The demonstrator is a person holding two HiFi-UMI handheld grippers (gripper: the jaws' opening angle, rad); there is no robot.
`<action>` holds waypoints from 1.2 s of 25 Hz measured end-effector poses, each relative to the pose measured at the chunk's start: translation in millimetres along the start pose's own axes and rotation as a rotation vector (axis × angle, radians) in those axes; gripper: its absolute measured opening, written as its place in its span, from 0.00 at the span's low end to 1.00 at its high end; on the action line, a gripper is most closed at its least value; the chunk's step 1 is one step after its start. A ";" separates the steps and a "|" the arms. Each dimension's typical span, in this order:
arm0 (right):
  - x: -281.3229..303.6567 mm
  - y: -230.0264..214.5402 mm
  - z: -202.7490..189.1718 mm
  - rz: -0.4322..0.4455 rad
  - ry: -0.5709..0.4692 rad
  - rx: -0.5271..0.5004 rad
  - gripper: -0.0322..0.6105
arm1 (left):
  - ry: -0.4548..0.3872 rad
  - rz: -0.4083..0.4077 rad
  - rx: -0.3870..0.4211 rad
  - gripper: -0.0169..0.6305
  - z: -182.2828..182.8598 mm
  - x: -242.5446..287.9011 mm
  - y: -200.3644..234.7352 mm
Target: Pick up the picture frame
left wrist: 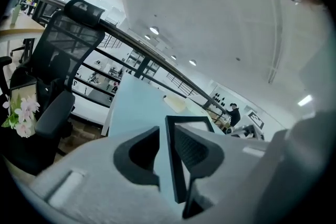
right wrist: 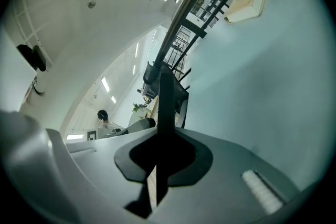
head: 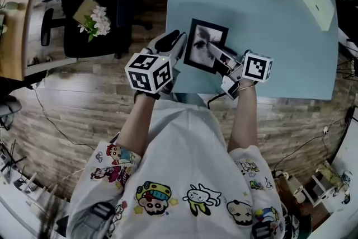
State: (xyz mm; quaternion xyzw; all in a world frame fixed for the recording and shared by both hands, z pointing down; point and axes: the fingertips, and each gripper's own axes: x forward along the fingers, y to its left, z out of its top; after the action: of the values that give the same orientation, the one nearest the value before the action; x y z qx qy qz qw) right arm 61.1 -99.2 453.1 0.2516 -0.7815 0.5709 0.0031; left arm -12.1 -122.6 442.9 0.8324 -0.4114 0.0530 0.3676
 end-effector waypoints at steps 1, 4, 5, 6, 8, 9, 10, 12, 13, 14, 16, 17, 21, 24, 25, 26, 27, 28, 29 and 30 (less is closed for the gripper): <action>-3.2 4.1 2.0 -0.001 -0.010 -0.005 0.09 | -0.007 -0.003 0.007 0.16 3.9 -2.1 -3.8; -12.8 17.1 8.5 -0.007 -0.040 -0.041 0.09 | -0.032 -0.012 0.046 0.16 17.5 -10.0 -14.7; -15.5 22.0 11.5 -0.008 -0.051 -0.058 0.09 | -0.042 -0.014 0.064 0.16 23.0 -12.7 -17.7; -18.4 27.4 14.5 -0.012 -0.061 -0.080 0.09 | -0.052 -0.014 0.083 0.16 28.3 -15.7 -20.6; -25.1 39.9 20.8 -0.032 -0.074 -0.133 0.09 | -0.073 -0.016 0.114 0.16 39.3 -21.8 -26.9; -28.5 46.4 24.6 -0.041 -0.084 -0.157 0.09 | -0.084 -0.019 0.127 0.16 45.3 -24.7 -30.2; -32.0 51.9 28.9 -0.045 -0.099 -0.177 0.09 | -0.096 -0.024 0.138 0.16 51.7 -27.3 -33.5; -38.7 62.0 38.4 -0.054 -0.131 -0.228 0.09 | -0.121 -0.033 0.163 0.16 65.0 -32.3 -40.3; -41.9 67.6 42.7 -0.063 -0.142 -0.260 0.09 | -0.133 -0.037 0.178 0.16 71.0 -35.0 -44.0; -44.9 73.4 45.8 -0.071 -0.151 -0.289 0.09 | -0.143 -0.040 0.192 0.15 76.3 -37.9 -47.8; -50.5 84.7 49.9 -0.087 -0.169 -0.338 0.09 | -0.160 -0.043 0.220 0.14 85.0 -44.4 -54.8; -53.1 90.3 51.8 -0.097 -0.178 -0.364 0.09 | -0.168 -0.044 0.233 0.13 89.0 -47.6 -57.6; -64.4 109.9 59.5 -0.144 -0.231 -0.465 0.09 | -0.195 -0.044 0.278 0.08 101.6 -58.3 -67.2; -74.4 118.8 62.7 -0.202 -0.273 -0.542 0.09 | -0.203 -0.048 0.300 0.05 103.6 -65.6 -73.6; -77.2 121.2 63.8 -0.223 -0.287 -0.568 0.09 | -0.206 -0.048 0.306 0.04 103.7 -68.2 -74.7; -79.7 123.6 64.9 -0.243 -0.301 -0.594 0.09 | -0.209 -0.046 0.310 0.04 103.7 -70.7 -75.4; -82.0 125.9 65.9 -0.261 -0.316 -0.619 0.09 | -0.212 -0.044 0.313 0.03 103.6 -73.3 -75.6; -84.0 128.1 67.0 -0.280 -0.331 -0.644 0.09 | -0.215 -0.041 0.314 0.03 103.5 -75.7 -75.3; -85.7 130.1 68.1 -0.299 -0.345 -0.669 0.09 | -0.217 -0.038 0.316 0.03 103.5 -78.0 -74.7; -87.1 132.2 69.2 -0.318 -0.358 -0.695 0.09 | -0.219 -0.034 0.317 0.03 103.7 -80.1 -73.8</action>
State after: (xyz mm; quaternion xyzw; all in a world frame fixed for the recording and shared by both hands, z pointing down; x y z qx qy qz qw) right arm 104.2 -97.8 285.9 0.4482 -0.8672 0.2131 0.0401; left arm -33.5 -110.0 294.6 0.8875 -0.4214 0.0200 0.1854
